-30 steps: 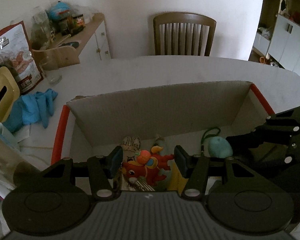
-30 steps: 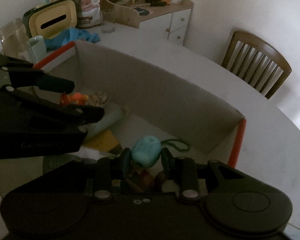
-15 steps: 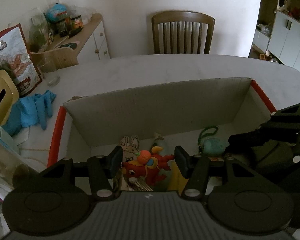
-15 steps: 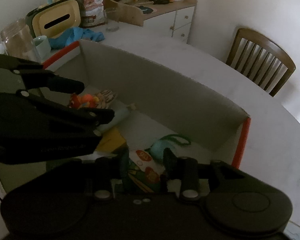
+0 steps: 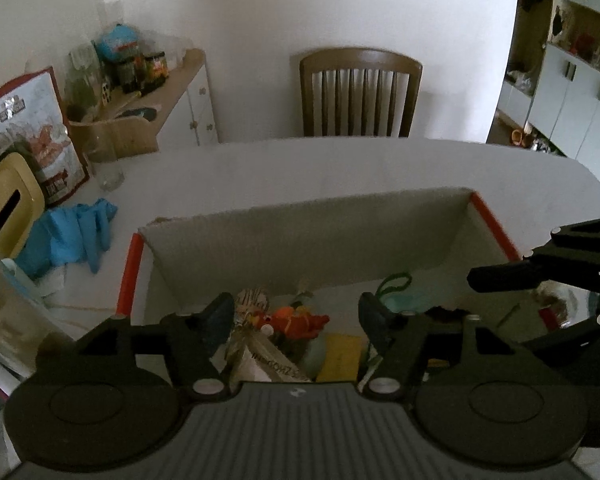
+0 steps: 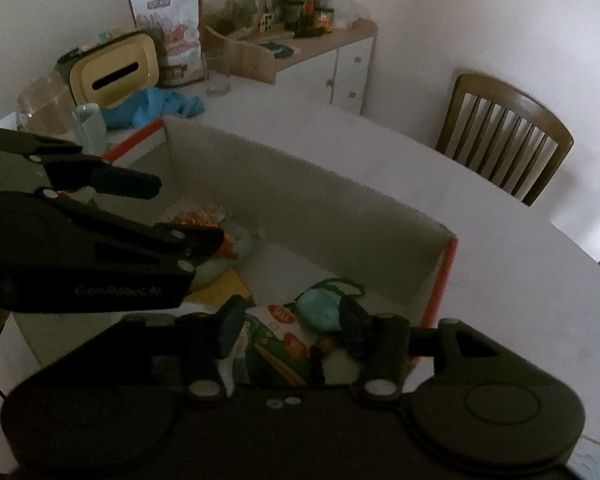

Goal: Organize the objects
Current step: 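Lower red plush into box with left tool while right tool releases blue plush, then move both tools from the box back to the items on the glass table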

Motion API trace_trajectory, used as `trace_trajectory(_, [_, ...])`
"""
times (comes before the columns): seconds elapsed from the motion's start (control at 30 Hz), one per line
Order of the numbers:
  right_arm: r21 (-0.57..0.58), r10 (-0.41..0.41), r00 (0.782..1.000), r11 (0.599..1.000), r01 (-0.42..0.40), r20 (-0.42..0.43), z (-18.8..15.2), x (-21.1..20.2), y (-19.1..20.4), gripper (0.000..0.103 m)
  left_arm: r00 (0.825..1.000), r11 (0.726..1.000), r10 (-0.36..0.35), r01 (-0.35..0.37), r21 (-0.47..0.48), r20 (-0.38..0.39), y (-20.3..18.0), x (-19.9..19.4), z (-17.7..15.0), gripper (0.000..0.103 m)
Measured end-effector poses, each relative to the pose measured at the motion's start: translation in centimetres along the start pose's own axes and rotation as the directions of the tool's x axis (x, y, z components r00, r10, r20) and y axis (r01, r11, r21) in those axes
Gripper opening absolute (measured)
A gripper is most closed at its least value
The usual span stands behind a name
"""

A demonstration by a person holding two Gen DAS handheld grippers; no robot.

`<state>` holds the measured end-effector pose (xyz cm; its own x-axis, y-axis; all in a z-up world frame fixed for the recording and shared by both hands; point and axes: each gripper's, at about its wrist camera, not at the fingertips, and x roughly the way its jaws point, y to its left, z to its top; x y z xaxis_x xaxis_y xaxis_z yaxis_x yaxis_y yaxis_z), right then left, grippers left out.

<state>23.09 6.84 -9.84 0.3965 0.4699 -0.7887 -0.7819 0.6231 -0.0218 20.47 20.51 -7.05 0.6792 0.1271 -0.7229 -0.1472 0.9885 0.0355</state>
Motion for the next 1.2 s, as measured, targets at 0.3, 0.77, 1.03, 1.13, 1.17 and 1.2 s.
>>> trace_trajectory(0.3, [0.052, 0.016, 0.997, 0.998, -0.02, 0.076, -0.8, -3.8, -1.1, 0.061, 0.998, 1.0, -0.018, 0.017, 0.009, 0.054, -1.2, -3.3, 0.2, 0.068])
trace_trajectory(0.77, [0.12, 0.075, 0.974, 0.987, -0.102, 0.212, -3.5, -10.7, -3.6, 0.081, 0.993, 0.998, -0.057, 0.057, 0.003, 0.107, -4.8, -8.2, 0.3, 0.074])
trace_trajectory(1.03, [0.145, 0.086, 0.959, 0.981, -0.129, 0.271, -6.0, -14.3, -5.7, 0.094, 0.988, 0.997, -0.073, 0.074, -0.005, 0.138, -7.5, -10.4, 0.3, 0.085])
trace_trajectory(1.13, [0.163, 0.091, 0.952, 0.976, -0.143, 0.293, -7.1, -15.6, -6.8, 0.098, 0.986, 0.997, -0.078, 0.079, 0.001, 0.146, -8.8, -11.0, 0.3, 0.085])
trace_trajectory(1.17, [0.167, 0.09, 0.95, 0.975, -0.144, 0.298, -7.5, -16.0, -7.0, 0.099, 0.986, 0.997, -0.081, 0.081, 0.002, 0.147, -9.2, -11.2, 0.2, 0.085])
trace_trajectory(1.2, [0.169, 0.084, 0.949, 0.975, -0.141, 0.303, -7.8, -16.4, -7.3, 0.1, 0.986, 0.997, -0.082, 0.083, 0.002, 0.147, -9.6, -11.3, 0.2, 0.085])
